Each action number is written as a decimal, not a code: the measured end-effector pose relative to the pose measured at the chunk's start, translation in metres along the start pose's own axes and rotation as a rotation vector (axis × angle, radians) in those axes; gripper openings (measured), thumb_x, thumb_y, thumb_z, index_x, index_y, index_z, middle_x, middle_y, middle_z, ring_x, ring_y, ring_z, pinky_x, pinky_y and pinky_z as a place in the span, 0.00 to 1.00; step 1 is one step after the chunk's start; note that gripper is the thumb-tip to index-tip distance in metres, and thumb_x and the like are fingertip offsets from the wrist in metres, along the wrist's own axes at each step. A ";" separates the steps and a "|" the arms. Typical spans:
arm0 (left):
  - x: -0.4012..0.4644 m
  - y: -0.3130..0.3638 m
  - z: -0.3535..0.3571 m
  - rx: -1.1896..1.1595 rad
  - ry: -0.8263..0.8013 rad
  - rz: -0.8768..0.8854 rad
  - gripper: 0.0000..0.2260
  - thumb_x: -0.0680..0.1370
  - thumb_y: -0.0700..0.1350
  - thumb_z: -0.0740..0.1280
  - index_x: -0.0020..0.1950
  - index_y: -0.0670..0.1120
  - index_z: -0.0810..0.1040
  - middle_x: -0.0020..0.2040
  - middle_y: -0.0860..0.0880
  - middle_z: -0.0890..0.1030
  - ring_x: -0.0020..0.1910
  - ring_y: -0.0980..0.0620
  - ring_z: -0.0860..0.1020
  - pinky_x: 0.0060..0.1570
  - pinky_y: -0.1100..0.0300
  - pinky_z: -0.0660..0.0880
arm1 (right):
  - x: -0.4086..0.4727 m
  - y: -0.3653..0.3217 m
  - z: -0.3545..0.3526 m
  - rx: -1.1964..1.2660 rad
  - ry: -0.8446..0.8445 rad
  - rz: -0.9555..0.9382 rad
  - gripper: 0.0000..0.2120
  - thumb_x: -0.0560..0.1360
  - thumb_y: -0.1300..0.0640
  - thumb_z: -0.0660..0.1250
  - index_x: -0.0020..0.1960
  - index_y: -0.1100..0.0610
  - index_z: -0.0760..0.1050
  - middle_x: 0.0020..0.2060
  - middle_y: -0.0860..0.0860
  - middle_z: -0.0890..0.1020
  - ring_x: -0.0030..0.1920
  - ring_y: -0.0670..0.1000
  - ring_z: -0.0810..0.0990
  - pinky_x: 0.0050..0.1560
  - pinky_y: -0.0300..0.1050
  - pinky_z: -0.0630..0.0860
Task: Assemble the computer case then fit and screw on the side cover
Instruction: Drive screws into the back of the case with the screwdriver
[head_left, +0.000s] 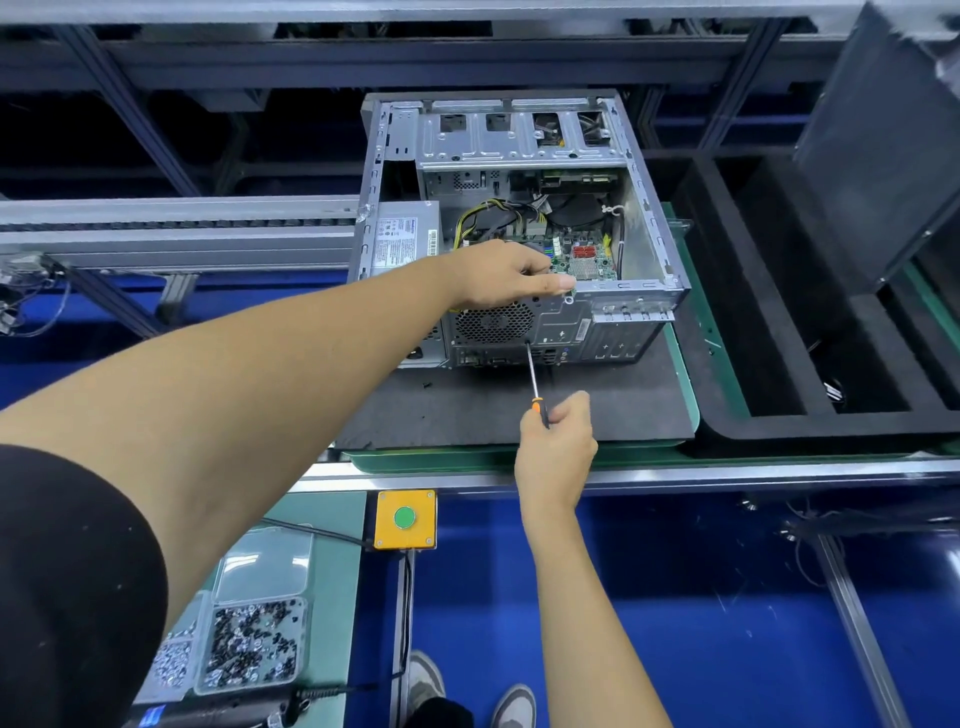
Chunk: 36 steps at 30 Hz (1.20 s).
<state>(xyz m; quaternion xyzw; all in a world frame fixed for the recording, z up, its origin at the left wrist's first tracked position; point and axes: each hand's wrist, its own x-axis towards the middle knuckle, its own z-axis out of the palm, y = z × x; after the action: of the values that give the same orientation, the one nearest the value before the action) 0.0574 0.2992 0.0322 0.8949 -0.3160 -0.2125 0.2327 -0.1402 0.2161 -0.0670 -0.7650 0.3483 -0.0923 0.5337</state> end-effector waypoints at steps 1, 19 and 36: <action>0.000 0.000 0.000 0.002 -0.002 0.000 0.25 0.79 0.70 0.57 0.38 0.49 0.66 0.36 0.52 0.68 0.35 0.53 0.68 0.40 0.55 0.66 | 0.003 -0.001 -0.001 0.264 -0.087 0.189 0.12 0.76 0.63 0.65 0.41 0.55 0.62 0.27 0.49 0.73 0.22 0.49 0.66 0.23 0.41 0.59; 0.002 -0.002 -0.001 -0.025 -0.030 -0.004 0.29 0.79 0.71 0.57 0.43 0.44 0.69 0.39 0.49 0.69 0.37 0.51 0.69 0.44 0.54 0.68 | -0.007 0.002 0.001 -0.407 0.050 -0.191 0.14 0.75 0.54 0.67 0.46 0.49 0.60 0.31 0.45 0.76 0.28 0.51 0.73 0.27 0.41 0.59; 0.000 0.001 -0.001 -0.031 -0.029 -0.014 0.26 0.78 0.71 0.57 0.40 0.49 0.66 0.36 0.51 0.66 0.34 0.52 0.67 0.39 0.56 0.66 | -0.005 -0.013 -0.015 0.482 -0.093 0.419 0.01 0.71 0.60 0.69 0.41 0.56 0.79 0.35 0.48 0.83 0.27 0.48 0.79 0.24 0.39 0.63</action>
<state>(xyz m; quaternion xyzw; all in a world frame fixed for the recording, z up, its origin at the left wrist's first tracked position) 0.0575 0.2990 0.0337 0.8903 -0.3096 -0.2318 0.2405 -0.1459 0.2111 -0.0479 -0.5316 0.4416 -0.0253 0.7223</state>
